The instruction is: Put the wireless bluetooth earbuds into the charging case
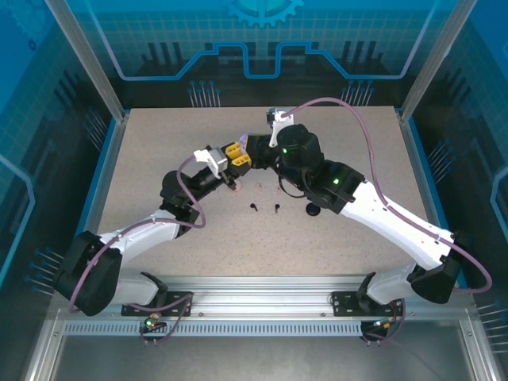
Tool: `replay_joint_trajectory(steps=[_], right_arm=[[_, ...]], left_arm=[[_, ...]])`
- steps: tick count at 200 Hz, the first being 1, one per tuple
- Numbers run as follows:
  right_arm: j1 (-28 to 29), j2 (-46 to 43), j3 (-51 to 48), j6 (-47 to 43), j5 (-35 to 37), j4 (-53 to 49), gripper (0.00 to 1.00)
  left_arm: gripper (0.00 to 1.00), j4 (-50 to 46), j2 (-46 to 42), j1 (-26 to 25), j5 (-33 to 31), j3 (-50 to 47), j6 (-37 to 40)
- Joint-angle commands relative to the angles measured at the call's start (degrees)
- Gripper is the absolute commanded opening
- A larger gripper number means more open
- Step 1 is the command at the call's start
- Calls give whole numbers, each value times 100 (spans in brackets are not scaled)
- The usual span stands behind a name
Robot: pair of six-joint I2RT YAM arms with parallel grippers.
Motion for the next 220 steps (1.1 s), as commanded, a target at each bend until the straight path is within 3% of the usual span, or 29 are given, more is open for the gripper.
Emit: replay_joint_trajectory(steps=[1, 71, 120, 153, 220], right_arm=[[-27, -61, -193, 135, 37, -57, 13], [11, -71, -238, 288, 68, -109, 20], [-79, 3, 310, 220, 61, -306, 48], [-172, -9, 590, 117, -25, -338, 61], [-726, 273, 1671, -172, -857, -1373, 63]], left_arm=[[0, 341, -43, -38, 21, 212, 97], [0, 360, -24, -42, 14, 177, 93], [0, 437, 6, -39, 1, 99, 40], [0, 486, 32, -40, -12, 77, 1], [0, 455, 41, -39, 101, 36, 14]])
